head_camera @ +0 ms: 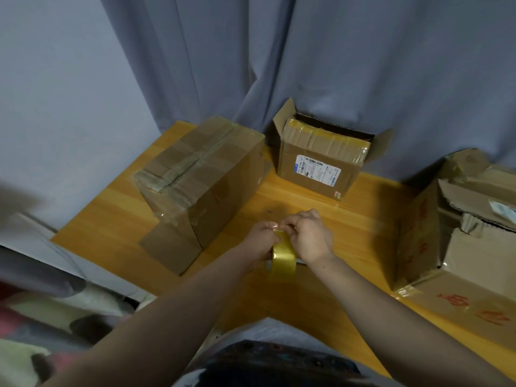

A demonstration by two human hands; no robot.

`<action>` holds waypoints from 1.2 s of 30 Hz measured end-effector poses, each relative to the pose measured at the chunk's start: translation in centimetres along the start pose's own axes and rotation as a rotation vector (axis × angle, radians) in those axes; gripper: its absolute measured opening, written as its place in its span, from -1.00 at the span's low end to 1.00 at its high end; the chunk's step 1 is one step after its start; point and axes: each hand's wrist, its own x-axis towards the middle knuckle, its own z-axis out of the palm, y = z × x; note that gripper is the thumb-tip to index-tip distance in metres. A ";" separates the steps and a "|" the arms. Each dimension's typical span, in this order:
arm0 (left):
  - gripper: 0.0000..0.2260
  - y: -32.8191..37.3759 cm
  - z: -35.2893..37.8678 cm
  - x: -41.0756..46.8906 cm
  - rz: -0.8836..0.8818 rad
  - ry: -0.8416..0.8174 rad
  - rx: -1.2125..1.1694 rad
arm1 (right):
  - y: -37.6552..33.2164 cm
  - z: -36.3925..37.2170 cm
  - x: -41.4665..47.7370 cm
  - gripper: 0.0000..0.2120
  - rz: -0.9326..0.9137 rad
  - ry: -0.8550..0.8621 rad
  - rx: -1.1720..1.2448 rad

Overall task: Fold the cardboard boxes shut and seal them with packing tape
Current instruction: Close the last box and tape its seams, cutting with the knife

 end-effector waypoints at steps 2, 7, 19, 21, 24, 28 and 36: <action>-0.74 0.0 0.2 0.2 -0.038 -0.012 0.014 | -0.2 0.1 -0.1 -0.78 0.012 0.011 -0.003; -0.63 0.3 0.2 0.6 -0.064 -0.003 0.019 | -0.1 0.3 -0.6 -0.81 0.041 0.026 0.048; -0.92 -0.1 -0.2 1.2 0.083 -0.072 0.151 | 1.2 -1.6 1.3 -0.90 0.165 -0.101 0.329; -0.90 -0.4 0.0 1.3 0.109 -0.067 0.184 | 1.6 -1.7 1.5 -0.93 0.183 -0.116 0.412; -0.86 -0.4 0.4 1.5 0.142 -0.052 0.247 | 2.0 -1.7 1.5 -0.84 0.281 -0.165 0.635; -0.80 0.0 1.0 1.7 0.130 -0.010 0.229 | 2.7 -1.7 0.9 -0.73 0.497 -0.072 1.028; -0.68 1.5 1.8 1.5 0.245 0.058 0.495 | 4.5 -0.9 0.2 -0.51 0.478 -0.402 0.811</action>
